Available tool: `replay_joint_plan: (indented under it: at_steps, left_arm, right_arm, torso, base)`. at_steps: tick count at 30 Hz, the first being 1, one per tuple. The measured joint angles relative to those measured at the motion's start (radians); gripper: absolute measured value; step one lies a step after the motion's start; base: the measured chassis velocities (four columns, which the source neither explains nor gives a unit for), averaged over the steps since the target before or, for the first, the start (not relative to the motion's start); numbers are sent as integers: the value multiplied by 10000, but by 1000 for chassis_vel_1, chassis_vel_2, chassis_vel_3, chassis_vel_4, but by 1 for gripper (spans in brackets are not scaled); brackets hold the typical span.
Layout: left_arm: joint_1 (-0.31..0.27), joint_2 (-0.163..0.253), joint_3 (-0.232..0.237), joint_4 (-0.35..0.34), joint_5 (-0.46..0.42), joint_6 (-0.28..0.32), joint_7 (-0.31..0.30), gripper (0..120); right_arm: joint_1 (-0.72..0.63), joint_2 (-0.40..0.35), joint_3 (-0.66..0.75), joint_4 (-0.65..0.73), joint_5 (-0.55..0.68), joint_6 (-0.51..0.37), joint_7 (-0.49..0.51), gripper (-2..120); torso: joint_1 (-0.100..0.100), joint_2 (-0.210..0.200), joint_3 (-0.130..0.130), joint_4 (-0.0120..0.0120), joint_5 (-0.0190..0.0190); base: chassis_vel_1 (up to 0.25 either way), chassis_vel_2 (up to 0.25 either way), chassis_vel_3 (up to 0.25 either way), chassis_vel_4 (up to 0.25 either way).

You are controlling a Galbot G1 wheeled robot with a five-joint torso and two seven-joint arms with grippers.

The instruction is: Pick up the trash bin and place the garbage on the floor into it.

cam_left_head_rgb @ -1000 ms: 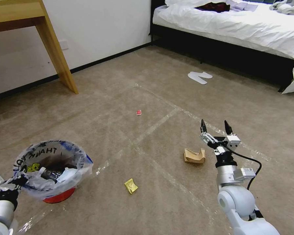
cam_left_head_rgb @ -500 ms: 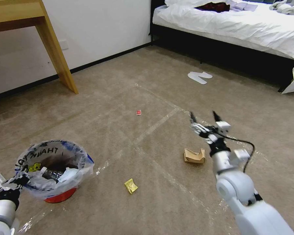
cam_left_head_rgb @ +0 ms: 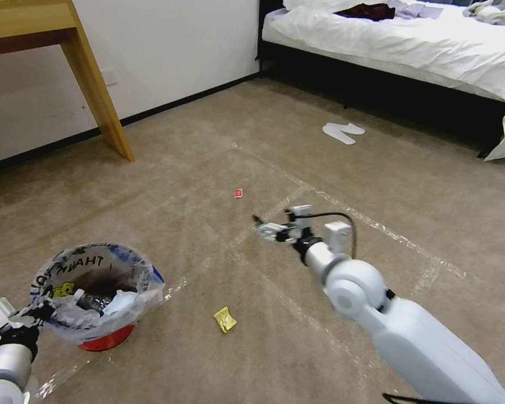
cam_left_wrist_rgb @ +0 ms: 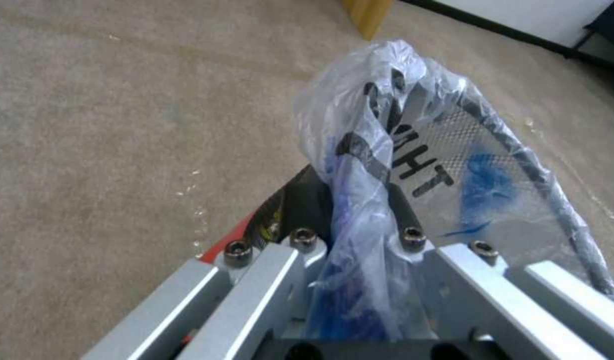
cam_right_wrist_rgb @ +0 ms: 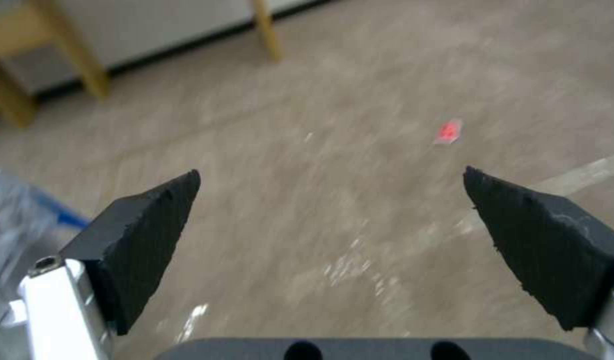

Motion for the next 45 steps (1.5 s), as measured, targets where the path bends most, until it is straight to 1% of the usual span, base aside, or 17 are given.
replay_joint_plan:
  at_steps: [2, 3, 5, 8, 10, 11, 13, 17, 20, 22, 24, 31, 33, 41, 42, 43, 45]
  left_arm:
    - [-21, -65, 10, 21, 55, 0, 0, 5]
    - [-21, -65, 10, 21, 55, 0, 0, 5]
    - [-20, -108, 23, 36, 105, 0, 18, 5]
    - [-18, -118, 23, 38, 123, 0, 24, 5]
    - [-23, -125, 18, 41, 129, 0, 28, 5]
    - [-23, -125, 18, 41, 129, 0, 28, 5]
    - [-33, -125, 11, 41, 130, 0, 29, 5]
    - [-43, -124, 9, 45, 130, -1, 29, 5]
    - [-58, -116, -1, 96, 130, -8, 29, 5]
    - [-57, -113, -5, 111, 133, -15, 29, 5]
    - [-68, -94, -14, 152, 133, -23, 29, 5]
    - [-72, -56, -17, 209, 131, -31, 29, 5]
    - [-76, -34, -17, 280, 134, -58, 36, 5]
    - [-89, -9, -14, 315, 134, -88, 50, 5]
    - [-93, -2, -13, 325, 134, -89, 51, 5]
    - [-112, 20, -12, 373, 131, -94, 54, 5]
    - [-116, 26, -12, 395, 130, -99, 56, 5]
  right_arm:
    - [545, 363, -742, -482, 358, -338, 251, 100]
    - [545, 363, -742, -482, 358, -338, 251, 100]
    - [835, 688, -1250, -866, 430, -580, 345, 100]
    - [951, 852, -1484, -1078, 468, -756, 443, 100]
    - [1103, 1145, -1869, -1509, 547, -1074, 583, 100]
    - [1103, 1145, -1869, -1509, 547, -1074, 583, 100]
    - [1199, 1475, -2137, -1925, 762, -1368, 668, 100]
    - [1251, 1683, -2271, -2191, 883, -1487, 699, 100]
    - [1314, 2136, -2534, -2819, 928, -1603, 710, 100]
    - [1327, 2235, -2587, -2974, 940, -1653, 711, 100]
    - [1341, 2613, -2806, -3624, 948, -1769, 710, 100]
    - [1257, 2855, -2995, -4059, 936, -1920, 737, 100]
    - [1214, 2934, -3084, -4202, 945, -2227, 1008, 100]
    - [1152, 3025, -3116, -4632, 979, -2396, 1185, 100]
    - [1130, 3057, -3113, -4726, 978, -2429, 1212, 100]
    - [1039, 3235, -3100, -5155, 982, -2533, 1309, 100]
    - [1016, 3323, -3079, -5356, 985, -2599, 1344, 100]
  torso:
    - [0, 0, 0, -1, 1]
    - [0, 0, 0, -1, 1]
    - [1, 0, 0, 0, 1]
    - [0, 0, -1, -1, 1]
    - [0, -1, -1, -1, 1]
    - [0, -1, -1, -1, 1]
    - [0, 0, -1, -2, 2]
    - [0, 0, -1, -1, 1]
    - [0, 0, -1, -1, 1]
    - [0, 0, -1, -2, 0]
    - [0, 0, -1, -1, 1]
    - [0, -1, -1, -1, 1]
    - [0, -1, -1, -1, 1]
    - [0, -1, -1, -2, 2]
    - [0, 0, -1, -2, 1]
    - [0, -1, -1, -2, 3]
    - [0, -1, -1, -2, 2]
  base:
    - [0, 0, 0, 0]
    - [0, 0, 0, 0]
    - [0, 0, 0, 0]
    - [0, 0, 0, 0]
    - [0, 0, 0, 0]
    - [0, 0, 0, 0]
    - [0, 0, 0, 0]
    - [0, 0, 0, 0]
    - [0, 0, 0, 0]
    - [0, 0, 0, 0]
    - [0, 0, 0, 0]
    - [0, 0, 0, 0]
    - [0, 0, 0, 0]
    - [0, 0, 0, 0]
    - [0, 0, 0, 0]
    - [0, 0, 0, 0]
    - [0, 0, 0, 0]
